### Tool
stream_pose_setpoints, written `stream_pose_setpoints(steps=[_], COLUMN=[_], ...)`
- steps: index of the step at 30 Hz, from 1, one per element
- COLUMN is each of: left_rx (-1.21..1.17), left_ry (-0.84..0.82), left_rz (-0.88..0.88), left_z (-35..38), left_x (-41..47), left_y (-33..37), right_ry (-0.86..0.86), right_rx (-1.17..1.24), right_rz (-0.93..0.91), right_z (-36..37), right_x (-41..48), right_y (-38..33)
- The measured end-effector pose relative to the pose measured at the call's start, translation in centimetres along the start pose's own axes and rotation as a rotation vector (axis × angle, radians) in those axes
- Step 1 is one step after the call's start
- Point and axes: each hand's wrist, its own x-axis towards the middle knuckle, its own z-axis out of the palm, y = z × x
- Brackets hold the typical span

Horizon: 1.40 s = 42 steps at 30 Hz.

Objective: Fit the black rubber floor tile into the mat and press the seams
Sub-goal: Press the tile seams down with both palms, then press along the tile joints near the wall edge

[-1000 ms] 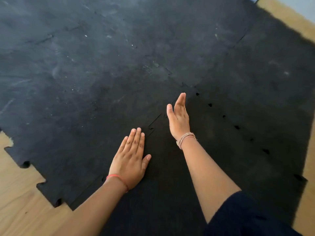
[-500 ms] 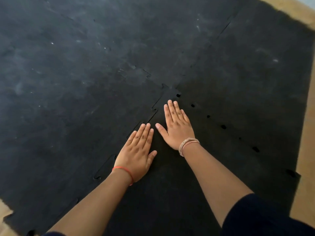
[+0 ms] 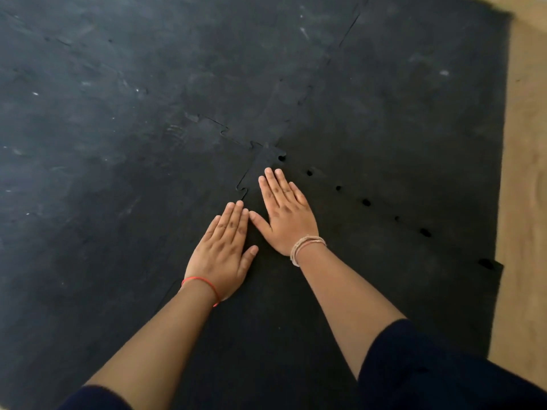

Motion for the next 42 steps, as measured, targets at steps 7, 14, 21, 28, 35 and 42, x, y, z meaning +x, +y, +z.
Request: stream_pose_setpoints(steps=[7, 14, 21, 28, 35, 42], left_rx=[-0.019, -0.036, -0.014, 0.114, 0.276, 0.002], left_ry=[-0.050, -0.092, -0.070, -0.334, -0.553, -0.065], left_rz=[-0.035, -0.070, -0.051, -0.052, 0.167, 0.199], left_z=[0.2, -0.3, 0.0, -2.0, -6.8, -1.0], left_x=[-0.3, 0.1, 0.3, 1.0, 4.8, 4.5], left_y=[0.0, 0.2, -0.1, 0.9, 1.2, 1.5], right_ry=[0.101, 0.018, -0.128, -0.291, -0.215, -0.144], right_rx=[0.051, 0.048, 0.055, 0.086, 0.146, 0.109], right_rz=[0.477, 0.446, 0.431, 0.492, 0.592, 0.518], right_z=[0.1, -0.3, -1.6, -2.3, -1.7, -2.0], right_x=[-0.1, 0.4, 1.0, -4.3, -9.4, -6.6], right_y=[-0.8, -0.4, 0.5, -1.8, -6.3, -1.1])
